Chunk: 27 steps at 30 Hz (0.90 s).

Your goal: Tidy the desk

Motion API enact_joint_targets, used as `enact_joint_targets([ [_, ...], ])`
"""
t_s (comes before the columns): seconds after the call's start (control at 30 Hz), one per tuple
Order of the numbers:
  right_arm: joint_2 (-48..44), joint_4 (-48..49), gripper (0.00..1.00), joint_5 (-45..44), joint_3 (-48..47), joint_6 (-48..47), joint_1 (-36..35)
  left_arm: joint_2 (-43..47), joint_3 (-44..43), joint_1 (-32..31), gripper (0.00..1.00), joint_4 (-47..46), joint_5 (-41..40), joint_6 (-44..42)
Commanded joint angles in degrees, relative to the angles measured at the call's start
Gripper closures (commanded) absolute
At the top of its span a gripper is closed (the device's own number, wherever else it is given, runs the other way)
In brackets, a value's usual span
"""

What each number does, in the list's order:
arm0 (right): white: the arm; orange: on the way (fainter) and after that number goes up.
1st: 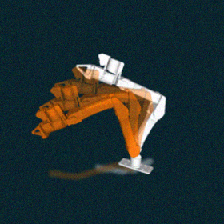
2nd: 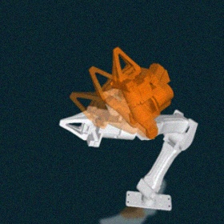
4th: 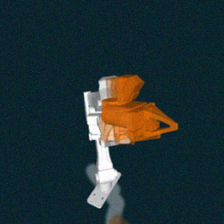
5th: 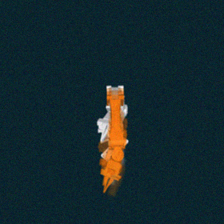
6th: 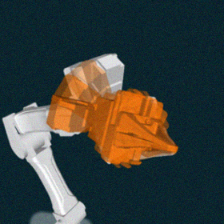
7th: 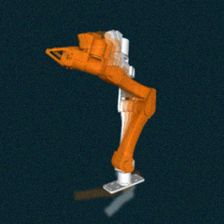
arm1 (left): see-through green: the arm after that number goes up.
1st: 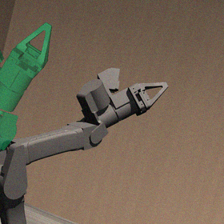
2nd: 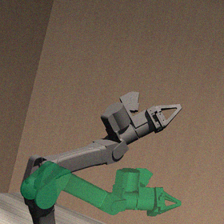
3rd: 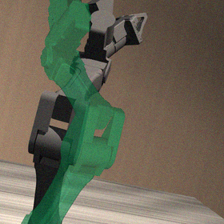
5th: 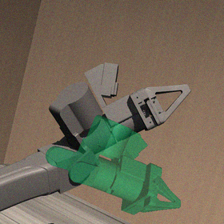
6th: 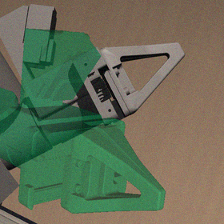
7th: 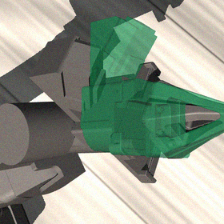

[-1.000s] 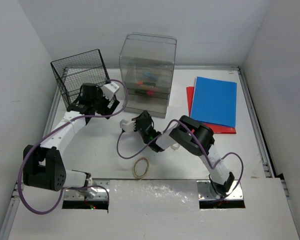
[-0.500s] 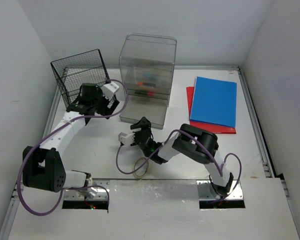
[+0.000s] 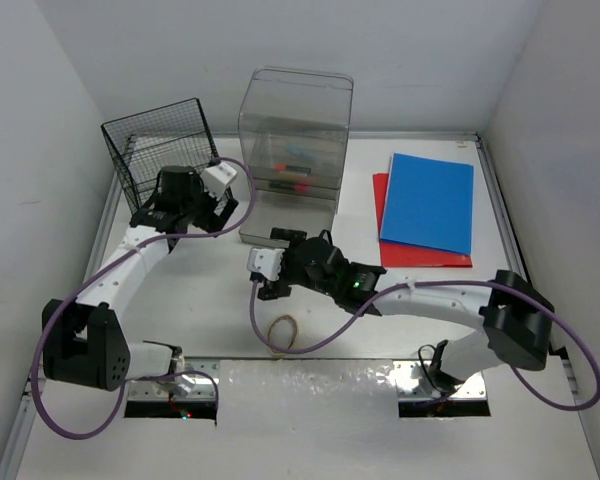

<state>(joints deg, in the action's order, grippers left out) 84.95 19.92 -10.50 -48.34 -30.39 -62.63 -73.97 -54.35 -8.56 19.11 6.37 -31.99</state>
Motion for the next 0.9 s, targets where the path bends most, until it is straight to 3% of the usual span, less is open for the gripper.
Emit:
enact_joint_targets([
  [0.0, -1.3, -18.9, 0.02, 20.1, 0.3, 13.2, 0.6, 2.3, 0.5, 0.7, 0.09, -2.8, 1.4, 1.8],
  [0.1, 0.0, -22.8, 0.06, 25.8, 1.2, 16.5, 0.7, 2.8, 0.6, 0.7, 0.09, -3.0, 1.1, 2.1],
  [0.27, 8.3, -30.3, 0.15, 26.4, -3.1, 17.2, 0.8, 3.6, 0.6, 0.7, 0.09, -3.1, 1.5, 2.5],
  [0.47, 16.4, -31.0, 0.23, 26.1, -5.5, 16.9, 1.9, 4.3, 0.9, 0.7, 0.09, -3.6, 0.9, 2.4],
  [0.57, 19.9, -31.1, 0.41, 25.7, -7.3, 18.9, 2.7, 4.4, 1.1, 0.7, 0.09, -3.5, 0.9, 2.3],
  [0.6, 21.0, -31.2, 0.55, 25.6, -7.6, 19.3, 2.9, 4.4, 1.1, 0.7, 0.09, -3.6, 0.9, 2.3],
  [0.67, 21.2, -31.0, 0.68, 25.7, -8.2, 20.1, 3.1, 4.4, 1.3, 0.7, 0.09, -3.6, 0.9, 2.2],
  [0.7, 21.1, -30.4, 0.81, 25.6, -8.2, 20.3, 3.3, 4.4, 1.3, 0.7, 0.09, -3.7, 0.9, 2.1],
  [0.77, 20.3, -29.9, 0.98, 24.9, -7.9, 20.5, 3.5, 4.4, 1.3, 0.7, 0.09, -3.7, 0.9, 2.0],
  [0.87, 17.6, -29.9, 1.00, 23.2, -7.7, 20.3, 3.7, 4.4, 1.4, 0.7, 0.09, -3.8, 0.7, 1.9],
])
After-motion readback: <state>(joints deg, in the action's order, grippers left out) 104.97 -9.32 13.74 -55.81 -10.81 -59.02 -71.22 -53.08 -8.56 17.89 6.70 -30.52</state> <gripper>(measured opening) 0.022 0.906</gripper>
